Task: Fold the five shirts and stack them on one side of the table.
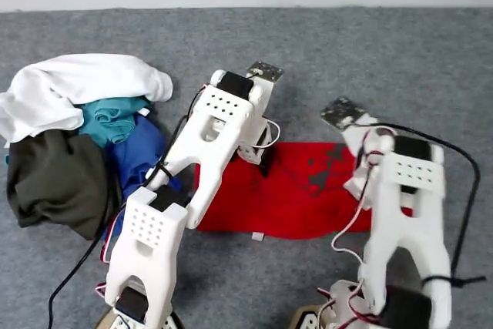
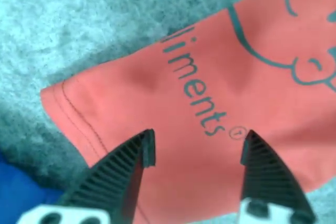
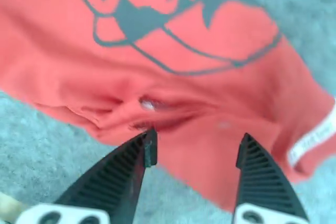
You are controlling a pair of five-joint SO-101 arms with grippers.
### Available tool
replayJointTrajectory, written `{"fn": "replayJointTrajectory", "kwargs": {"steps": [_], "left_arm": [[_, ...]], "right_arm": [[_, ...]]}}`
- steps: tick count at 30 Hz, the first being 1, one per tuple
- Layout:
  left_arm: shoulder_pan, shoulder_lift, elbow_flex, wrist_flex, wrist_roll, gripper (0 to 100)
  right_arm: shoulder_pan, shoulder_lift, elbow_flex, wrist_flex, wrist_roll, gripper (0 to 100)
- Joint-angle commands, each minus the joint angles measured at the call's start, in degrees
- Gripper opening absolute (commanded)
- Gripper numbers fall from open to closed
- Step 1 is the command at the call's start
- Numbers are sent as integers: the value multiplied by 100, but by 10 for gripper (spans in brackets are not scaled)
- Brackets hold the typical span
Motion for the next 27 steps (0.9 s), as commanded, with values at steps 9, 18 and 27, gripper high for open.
{"fn": "replayJointTrajectory", "kwargs": {"steps": [9, 18, 27], "left_arm": [[-967, -404, -22, 132, -26, 269], [-976, -404, -4, 132, -26, 269], [-985, -396, 66, 132, -26, 269]], "right_arm": [[-277, -409, 484, -532, -1336, 252], [-1226, -453, 835, -884, -1943, 252], [-418, -470, 826, -576, -1916, 252]]}}
